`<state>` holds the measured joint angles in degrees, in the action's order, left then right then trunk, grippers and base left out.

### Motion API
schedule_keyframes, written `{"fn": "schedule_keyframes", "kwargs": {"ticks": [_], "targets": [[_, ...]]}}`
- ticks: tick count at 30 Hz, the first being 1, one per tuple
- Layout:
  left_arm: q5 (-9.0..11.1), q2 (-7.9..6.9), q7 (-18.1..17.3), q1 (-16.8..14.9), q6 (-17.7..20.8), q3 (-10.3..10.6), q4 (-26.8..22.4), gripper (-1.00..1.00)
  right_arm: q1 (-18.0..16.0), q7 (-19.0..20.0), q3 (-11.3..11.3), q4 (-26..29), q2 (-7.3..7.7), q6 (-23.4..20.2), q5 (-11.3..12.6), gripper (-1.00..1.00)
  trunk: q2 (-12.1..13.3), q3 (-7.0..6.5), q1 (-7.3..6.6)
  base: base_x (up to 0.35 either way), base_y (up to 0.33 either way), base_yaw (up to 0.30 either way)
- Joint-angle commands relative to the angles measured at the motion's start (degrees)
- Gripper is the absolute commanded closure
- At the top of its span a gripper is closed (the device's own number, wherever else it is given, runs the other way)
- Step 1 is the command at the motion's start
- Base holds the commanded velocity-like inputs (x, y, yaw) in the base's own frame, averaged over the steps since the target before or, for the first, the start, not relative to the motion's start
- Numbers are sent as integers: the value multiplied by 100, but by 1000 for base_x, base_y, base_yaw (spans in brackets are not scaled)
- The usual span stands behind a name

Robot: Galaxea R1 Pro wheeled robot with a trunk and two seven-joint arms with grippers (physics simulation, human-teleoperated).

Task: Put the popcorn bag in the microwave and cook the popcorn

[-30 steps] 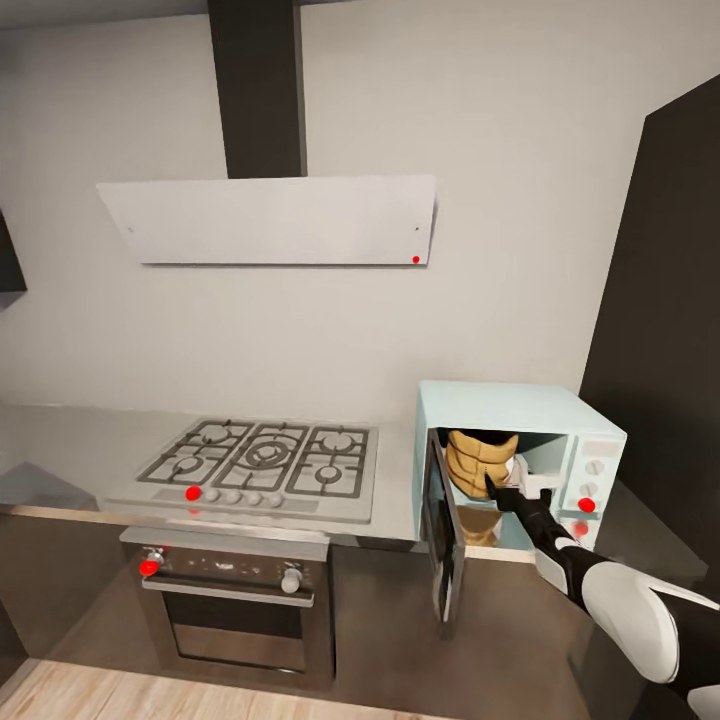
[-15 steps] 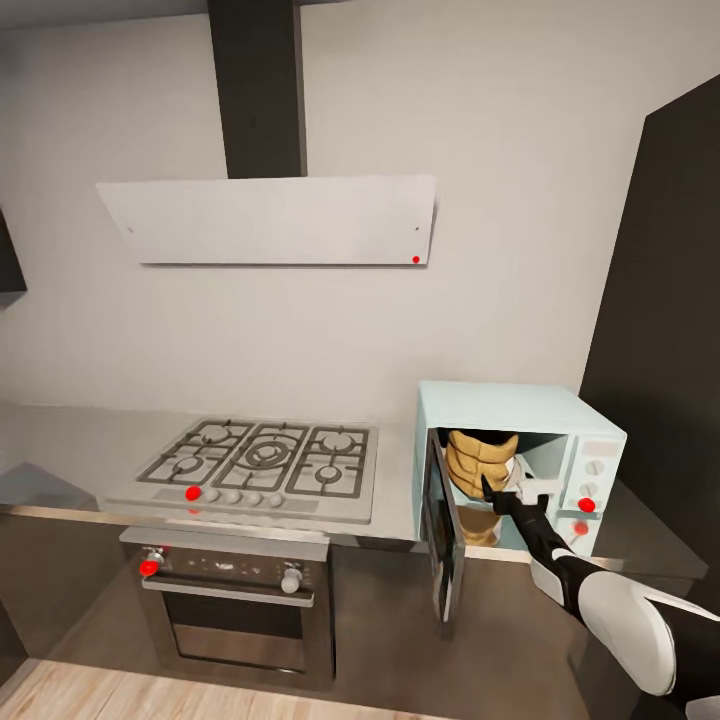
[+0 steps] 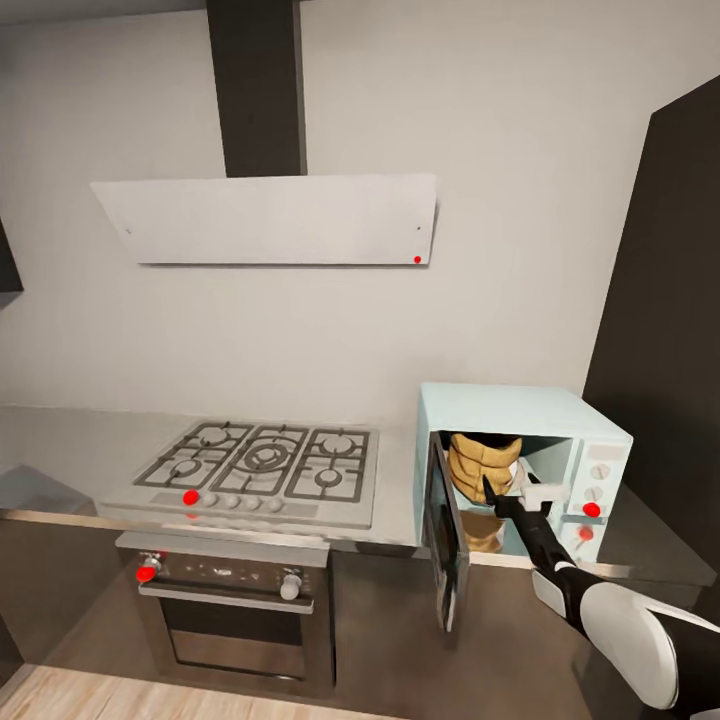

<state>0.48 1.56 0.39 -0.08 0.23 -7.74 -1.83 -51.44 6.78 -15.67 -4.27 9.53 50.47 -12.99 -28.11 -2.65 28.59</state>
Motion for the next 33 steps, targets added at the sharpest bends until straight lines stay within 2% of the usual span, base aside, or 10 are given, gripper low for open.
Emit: {"fn": "schedule_keyframes", "kwargs": {"ticks": [1,12,20,33], "targets": [[5,2,5,0,3,-35,-2,-100,-1,33,-50,-21,5,58,-19,-100,-2,2,5,166,3,0],[5,2,4,0,3,-35,-2,-100,30,32,-50,-24,5,21,-19,-100,-2,2,5,22,0,0],[5,2,-2,0,3,-35,-2,-100,119,25,-59,-28,5,16,-11,-100,-2,2,5,234,0,0],[5,2,5,0,0,-35,-2,-100,277,27,-59,-30,12,-2,-1,-100,-2,2,5,57,0,0]]}}
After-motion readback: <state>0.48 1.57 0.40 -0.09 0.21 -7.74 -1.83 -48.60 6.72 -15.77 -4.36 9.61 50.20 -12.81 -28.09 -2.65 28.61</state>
